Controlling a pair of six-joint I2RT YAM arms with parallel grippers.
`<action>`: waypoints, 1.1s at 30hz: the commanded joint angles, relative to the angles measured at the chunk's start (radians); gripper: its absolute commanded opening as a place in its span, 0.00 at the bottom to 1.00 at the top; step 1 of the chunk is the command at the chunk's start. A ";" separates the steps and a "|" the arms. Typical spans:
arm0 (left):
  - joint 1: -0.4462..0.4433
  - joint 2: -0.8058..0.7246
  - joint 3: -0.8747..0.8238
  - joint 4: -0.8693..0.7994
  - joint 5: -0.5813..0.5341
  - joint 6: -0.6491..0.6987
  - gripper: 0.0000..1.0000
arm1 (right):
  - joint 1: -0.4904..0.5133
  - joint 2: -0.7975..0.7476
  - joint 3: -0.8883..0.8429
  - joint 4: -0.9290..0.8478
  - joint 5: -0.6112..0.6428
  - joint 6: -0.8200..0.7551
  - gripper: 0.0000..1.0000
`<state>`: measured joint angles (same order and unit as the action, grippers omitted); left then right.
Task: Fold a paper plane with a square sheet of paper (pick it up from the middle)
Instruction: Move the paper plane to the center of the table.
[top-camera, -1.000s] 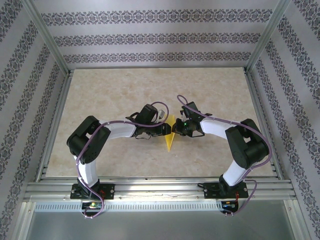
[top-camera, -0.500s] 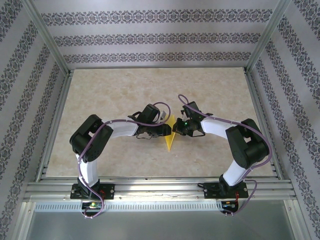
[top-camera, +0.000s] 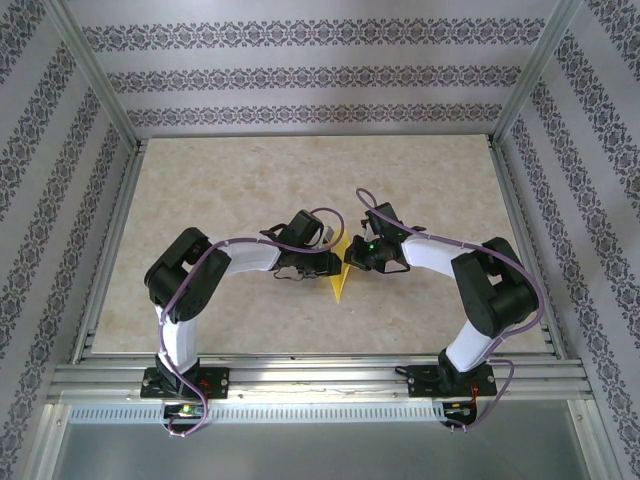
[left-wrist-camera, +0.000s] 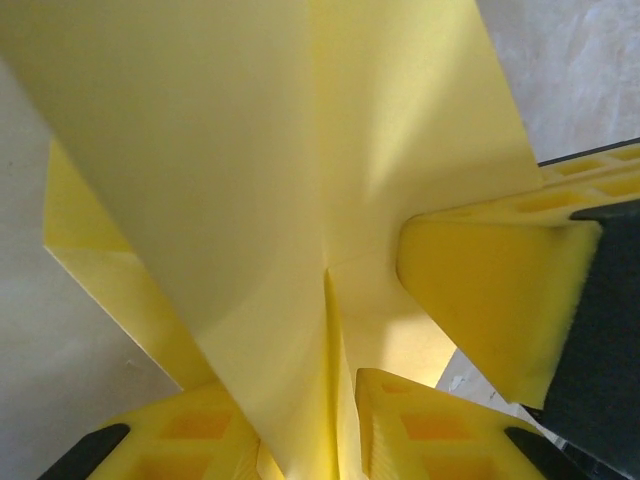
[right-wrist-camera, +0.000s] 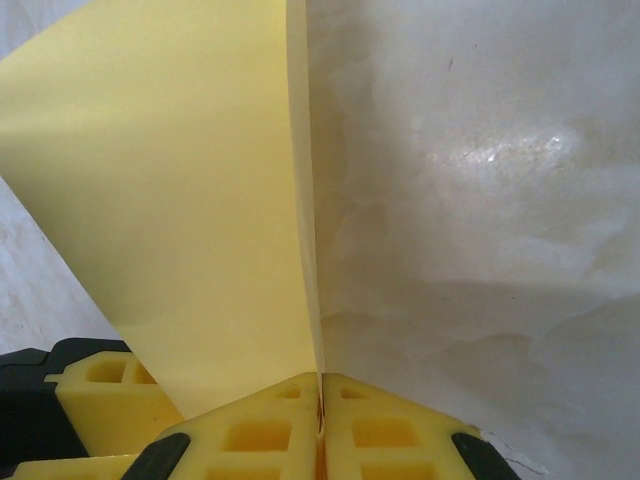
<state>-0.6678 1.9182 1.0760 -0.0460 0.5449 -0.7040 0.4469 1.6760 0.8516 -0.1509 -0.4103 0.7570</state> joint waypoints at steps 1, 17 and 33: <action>-0.013 0.012 0.030 -0.042 -0.009 0.031 0.26 | -0.009 -0.011 -0.017 0.013 -0.016 0.011 0.09; -0.019 0.047 0.057 -0.046 0.020 0.029 0.21 | -0.012 -0.017 -0.027 0.022 -0.025 0.017 0.09; -0.016 -0.092 0.043 -0.212 -0.159 0.076 0.05 | -0.053 -0.129 -0.034 0.033 -0.068 0.013 0.36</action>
<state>-0.6807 1.9144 1.1187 -0.1375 0.4854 -0.6750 0.4126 1.6157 0.8295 -0.1299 -0.4564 0.7773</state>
